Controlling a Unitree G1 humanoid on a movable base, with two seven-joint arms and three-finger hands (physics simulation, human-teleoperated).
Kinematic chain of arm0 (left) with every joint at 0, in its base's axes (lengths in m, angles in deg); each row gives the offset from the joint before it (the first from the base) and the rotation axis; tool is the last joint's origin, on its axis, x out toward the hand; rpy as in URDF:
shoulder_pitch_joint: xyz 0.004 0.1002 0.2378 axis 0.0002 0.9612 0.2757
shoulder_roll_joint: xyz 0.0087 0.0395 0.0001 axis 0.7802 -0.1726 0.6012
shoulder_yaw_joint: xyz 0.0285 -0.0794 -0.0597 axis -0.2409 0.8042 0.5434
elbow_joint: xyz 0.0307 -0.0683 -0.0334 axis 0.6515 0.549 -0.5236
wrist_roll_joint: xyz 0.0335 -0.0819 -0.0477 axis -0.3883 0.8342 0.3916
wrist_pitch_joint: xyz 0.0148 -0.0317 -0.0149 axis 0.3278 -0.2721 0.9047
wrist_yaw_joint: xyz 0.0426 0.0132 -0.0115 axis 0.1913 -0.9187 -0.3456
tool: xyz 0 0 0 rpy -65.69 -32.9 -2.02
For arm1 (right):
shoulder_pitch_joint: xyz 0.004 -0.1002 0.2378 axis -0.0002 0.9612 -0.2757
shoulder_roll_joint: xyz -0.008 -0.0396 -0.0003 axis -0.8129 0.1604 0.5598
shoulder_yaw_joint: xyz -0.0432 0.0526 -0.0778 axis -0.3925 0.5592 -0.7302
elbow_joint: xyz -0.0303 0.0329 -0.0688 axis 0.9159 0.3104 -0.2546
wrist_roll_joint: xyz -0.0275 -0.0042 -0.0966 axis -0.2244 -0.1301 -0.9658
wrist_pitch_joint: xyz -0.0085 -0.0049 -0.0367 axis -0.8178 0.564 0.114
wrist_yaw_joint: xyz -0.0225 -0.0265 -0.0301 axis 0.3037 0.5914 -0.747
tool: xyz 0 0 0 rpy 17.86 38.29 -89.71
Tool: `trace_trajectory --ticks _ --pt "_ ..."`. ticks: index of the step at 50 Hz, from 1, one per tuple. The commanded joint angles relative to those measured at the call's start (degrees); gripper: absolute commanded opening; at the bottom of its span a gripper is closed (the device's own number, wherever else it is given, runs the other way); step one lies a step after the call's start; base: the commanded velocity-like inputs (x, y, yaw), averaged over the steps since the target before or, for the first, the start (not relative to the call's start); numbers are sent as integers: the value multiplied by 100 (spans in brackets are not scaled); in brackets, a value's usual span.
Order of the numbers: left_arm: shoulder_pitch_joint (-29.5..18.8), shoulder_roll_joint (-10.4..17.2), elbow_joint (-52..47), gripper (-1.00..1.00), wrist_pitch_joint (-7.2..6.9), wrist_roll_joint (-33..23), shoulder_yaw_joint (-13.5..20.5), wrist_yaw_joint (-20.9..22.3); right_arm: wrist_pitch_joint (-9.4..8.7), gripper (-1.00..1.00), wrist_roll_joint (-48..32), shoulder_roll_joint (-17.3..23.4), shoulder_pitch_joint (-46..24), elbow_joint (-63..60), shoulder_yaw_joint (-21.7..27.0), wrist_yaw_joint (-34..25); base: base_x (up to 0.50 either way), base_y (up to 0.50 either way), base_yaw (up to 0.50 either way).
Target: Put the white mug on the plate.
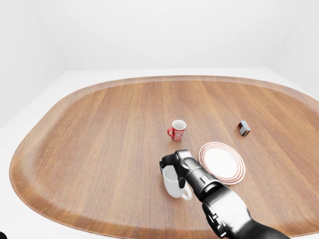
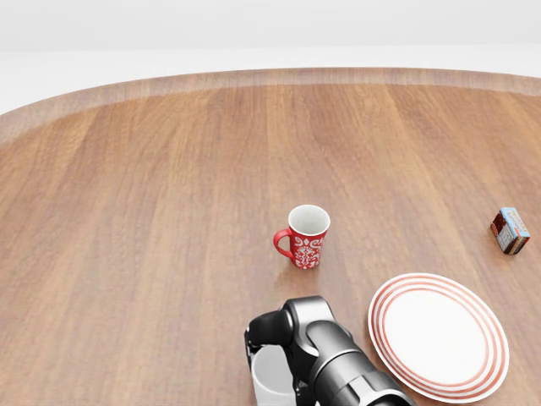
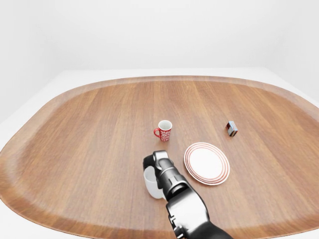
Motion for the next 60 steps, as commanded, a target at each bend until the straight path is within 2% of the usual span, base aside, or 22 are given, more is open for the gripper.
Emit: trace_trajectory --ticks 1,6,9,17,21,26,28,35,39,46,60 --pt "8 -2 -19 100 0 30 9 -13 0 -100 150 71 -122 183 68 4 0 0 0" --pt "11 0 -28 100 0 31 5 -14 0 -100 246 369 -573 64 252 4 0 0 0" --pt "11 -2 -29 100 0 24 -1 -11 0 -100 212 760 -893 -131 341 4 0 0 0" --pt "1 -7 -50 100 0 22 -16 -18 0 -100 276 1845 -1728 292 721 4 0 0 0" --pt "4 -13 -57 100 0 10 -37 -18 0 -100 127 2198 -1804 350 683 4 0 0 0" --pt "0 -8 -66 100 0 24 -22 -23 0 -100 354 2509 -1719 462 948 576 0 0 0" --pt "2 -11 -81 100 0 20 -34 -28 0 -100 441 2606 -1722 469 977 773 0 0 0" --pt "4 -19 -84 100 0 10 -45 -26 0 -100 652 2899 -1578 450 1025 932 0 0 0" --pt "18 -28 -109 100 0 21 -31 -22 0 -100 917 3002 -1474 511 1162 1399 0 0 0" --pt "27 -50 -121 100 0 -11 -47 -5 0 -100 1210 3271 -1168 495 1215 1785 0 0 0" --pt "14 -74 -121 100 0 -59 -66 23 0 -100 1836 3512 -504 618 1339 2329 0 0 0"
